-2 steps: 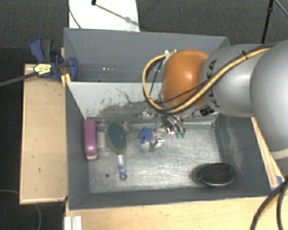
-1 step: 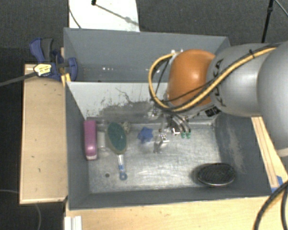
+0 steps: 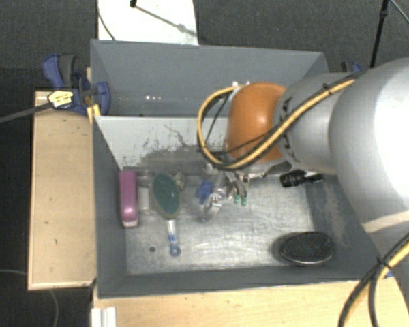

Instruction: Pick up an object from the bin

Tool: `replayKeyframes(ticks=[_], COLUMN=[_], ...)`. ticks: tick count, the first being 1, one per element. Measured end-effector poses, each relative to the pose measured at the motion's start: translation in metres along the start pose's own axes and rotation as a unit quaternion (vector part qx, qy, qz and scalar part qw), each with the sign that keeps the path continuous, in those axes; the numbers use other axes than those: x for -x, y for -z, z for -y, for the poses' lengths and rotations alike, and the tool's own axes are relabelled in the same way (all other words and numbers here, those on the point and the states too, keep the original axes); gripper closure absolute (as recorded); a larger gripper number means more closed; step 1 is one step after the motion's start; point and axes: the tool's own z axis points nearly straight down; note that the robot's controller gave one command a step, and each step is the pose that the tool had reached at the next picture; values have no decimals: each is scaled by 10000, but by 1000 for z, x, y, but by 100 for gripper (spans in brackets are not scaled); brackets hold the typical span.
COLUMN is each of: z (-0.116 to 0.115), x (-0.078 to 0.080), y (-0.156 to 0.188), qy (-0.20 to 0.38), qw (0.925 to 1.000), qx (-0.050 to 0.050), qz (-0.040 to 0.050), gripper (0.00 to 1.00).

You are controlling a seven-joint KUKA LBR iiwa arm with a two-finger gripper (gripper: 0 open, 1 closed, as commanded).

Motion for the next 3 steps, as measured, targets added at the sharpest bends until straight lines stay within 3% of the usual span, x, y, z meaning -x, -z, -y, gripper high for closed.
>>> replayKeyframes(ticks=[1,2,3], z=[0,0,-2], x=[1,3,6], y=[1,4,89], qy=[8,10,32], qw=[10000,10000,10000], qx=[-5,1,6], qz=[-12,18,17], gripper=[0,100,100])
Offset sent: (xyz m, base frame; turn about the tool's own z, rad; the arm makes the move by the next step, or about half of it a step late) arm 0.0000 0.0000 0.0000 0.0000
